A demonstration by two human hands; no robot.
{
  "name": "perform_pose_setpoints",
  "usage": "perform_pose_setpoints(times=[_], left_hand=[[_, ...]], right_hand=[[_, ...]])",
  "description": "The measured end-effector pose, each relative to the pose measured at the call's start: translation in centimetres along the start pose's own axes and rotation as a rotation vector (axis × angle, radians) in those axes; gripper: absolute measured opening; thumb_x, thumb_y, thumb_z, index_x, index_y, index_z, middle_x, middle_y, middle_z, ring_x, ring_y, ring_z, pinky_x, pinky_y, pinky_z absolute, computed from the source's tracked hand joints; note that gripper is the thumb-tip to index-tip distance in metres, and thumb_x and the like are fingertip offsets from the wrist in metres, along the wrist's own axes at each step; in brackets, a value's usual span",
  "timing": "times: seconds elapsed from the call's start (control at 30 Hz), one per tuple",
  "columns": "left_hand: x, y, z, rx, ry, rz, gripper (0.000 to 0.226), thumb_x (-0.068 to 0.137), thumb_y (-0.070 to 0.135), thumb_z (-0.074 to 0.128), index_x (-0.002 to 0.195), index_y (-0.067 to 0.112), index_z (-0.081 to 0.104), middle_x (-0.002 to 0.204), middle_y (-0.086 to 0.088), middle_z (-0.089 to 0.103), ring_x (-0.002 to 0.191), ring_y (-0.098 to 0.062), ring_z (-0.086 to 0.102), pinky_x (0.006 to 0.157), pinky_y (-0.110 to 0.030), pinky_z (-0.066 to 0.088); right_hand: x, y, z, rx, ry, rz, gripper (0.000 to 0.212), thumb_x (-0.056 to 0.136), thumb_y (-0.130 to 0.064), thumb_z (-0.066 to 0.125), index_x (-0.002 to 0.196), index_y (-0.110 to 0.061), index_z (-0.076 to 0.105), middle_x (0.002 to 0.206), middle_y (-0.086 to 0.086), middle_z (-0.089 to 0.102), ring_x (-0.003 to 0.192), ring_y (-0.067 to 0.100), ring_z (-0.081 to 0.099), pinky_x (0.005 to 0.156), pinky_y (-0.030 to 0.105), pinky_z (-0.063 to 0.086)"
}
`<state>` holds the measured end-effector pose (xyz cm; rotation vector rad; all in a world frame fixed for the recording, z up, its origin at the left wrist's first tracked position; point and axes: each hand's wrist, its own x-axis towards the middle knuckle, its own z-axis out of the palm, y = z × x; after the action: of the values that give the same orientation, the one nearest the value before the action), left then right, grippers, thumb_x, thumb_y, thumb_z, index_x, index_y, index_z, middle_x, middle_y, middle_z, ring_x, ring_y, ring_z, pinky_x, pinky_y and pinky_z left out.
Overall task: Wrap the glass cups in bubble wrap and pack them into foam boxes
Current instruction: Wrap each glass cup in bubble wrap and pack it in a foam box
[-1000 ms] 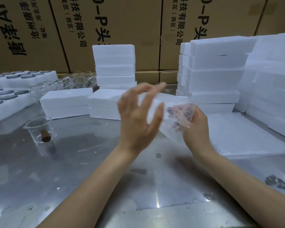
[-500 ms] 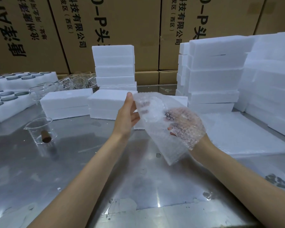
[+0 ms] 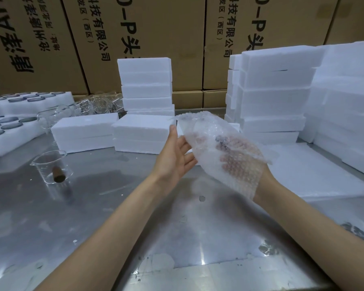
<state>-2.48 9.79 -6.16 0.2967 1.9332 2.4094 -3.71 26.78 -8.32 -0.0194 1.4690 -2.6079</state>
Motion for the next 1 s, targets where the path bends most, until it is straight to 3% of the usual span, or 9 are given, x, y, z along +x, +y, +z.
perform_pose_setpoints(times=[0.1,0.23,0.37,0.57,0.67,0.77,0.83,0.9,1.0], left_hand=[[-0.1,0.4,-0.1,0.023,-0.021,-0.029,0.062,0.095,0.063,0.024,0.132,0.023,0.053,0.128,0.005,0.064,0.118,-0.012,0.060,0.109,-0.032,0.038],[-0.4,0.9,-0.4,0.092,-0.084,0.023,0.055,0.085,0.060,0.053,0.131,0.030,0.050,0.123,0.004,0.067,0.110,-0.018,0.065,0.103,-0.032,0.042],[-0.4,0.8,-0.8,0.144,-0.140,0.037,0.075,0.075,0.052,0.063,0.141,0.027,0.040,0.130,0.003,0.063,0.112,-0.022,0.065,0.108,-0.037,0.041],[0.1,0.2,-1.4,0.145,-0.150,0.055,0.062,0.077,0.044,0.070,0.132,0.034,0.044,0.118,0.005,0.069,0.104,-0.024,0.069,0.093,-0.030,0.053],[0.3,-0.3,-1.3,0.140,-0.054,0.044,0.065,0.066,0.052,0.073,0.121,0.028,0.051,0.111,0.004,0.072,0.096,-0.025,0.071,0.082,-0.027,0.057],[0.5,-0.7,-0.9,0.096,0.090,-0.011,0.051,0.068,0.050,0.071,0.111,0.026,0.057,0.103,0.000,0.073,0.086,-0.023,0.073,0.070,-0.025,0.057],[0.6,-0.7,-0.8,0.039,0.149,-0.067,0.047,0.080,0.045,0.068,0.117,0.019,0.056,0.107,-0.004,0.072,0.085,-0.022,0.073,0.067,-0.025,0.058],[0.5,-0.4,-0.9,-0.041,0.188,-0.094,0.043,0.087,0.040,0.062,0.121,0.015,0.055,0.111,-0.009,0.071,0.085,-0.021,0.073,0.065,-0.024,0.057],[0.4,0.5,-1.3,-0.189,0.302,-0.123,0.036,0.087,0.041,0.060,0.116,0.019,0.056,0.113,-0.007,0.068,0.075,-0.014,0.073,0.059,-0.021,0.056]], right_hand=[[0.2,-0.5,-0.2,-0.001,-0.028,-0.028,0.026,0.102,-0.013,0.036,0.098,-0.015,0.062,0.074,-0.003,0.073,0.062,0.011,0.068,0.058,0.024,0.057],[-0.2,-1.1,0.5,-0.018,-0.093,-0.023,0.022,0.101,-0.010,0.036,0.104,-0.007,0.058,0.072,0.002,0.066,0.048,0.008,0.061,0.043,0.018,0.049],[0.0,-1.5,0.5,-0.228,0.025,-0.053,0.023,0.100,-0.017,0.044,0.083,-0.013,0.059,0.067,-0.002,0.063,0.048,0.001,0.061,0.046,0.014,0.049],[-0.6,-1.3,0.7,-0.332,0.069,-0.029,0.029,0.096,-0.001,0.045,0.071,-0.011,0.055,0.063,-0.002,0.058,0.042,-0.002,0.058,0.047,0.011,0.048],[-1.1,-1.5,1.1,-0.372,0.048,-0.024,0.024,0.096,-0.003,0.049,0.075,-0.010,0.058,0.064,0.001,0.058,0.041,0.000,0.057,0.046,0.012,0.048],[-1.6,-1.8,1.6,-0.218,-0.029,0.007,0.019,0.100,-0.005,0.043,0.094,-0.007,0.061,0.056,0.000,0.065,0.044,0.005,0.061,0.042,0.016,0.048],[-1.8,-2.3,1.8,-0.200,-0.072,-0.039,0.020,0.099,-0.005,0.042,0.098,-0.008,0.062,0.071,0.003,0.071,0.057,0.009,0.068,0.048,0.021,0.053],[-1.8,-3.1,1.7,-0.463,-0.073,-0.179,0.017,0.098,-0.013,0.049,0.105,-0.015,0.064,0.099,0.001,0.071,0.083,0.008,0.069,0.070,0.025,0.057],[-2.2,-4.0,1.7,-0.725,-0.063,-0.493,0.019,0.098,-0.021,0.049,0.097,-0.023,0.068,0.103,-0.011,0.068,0.089,-0.004,0.064,0.083,0.019,0.053]])
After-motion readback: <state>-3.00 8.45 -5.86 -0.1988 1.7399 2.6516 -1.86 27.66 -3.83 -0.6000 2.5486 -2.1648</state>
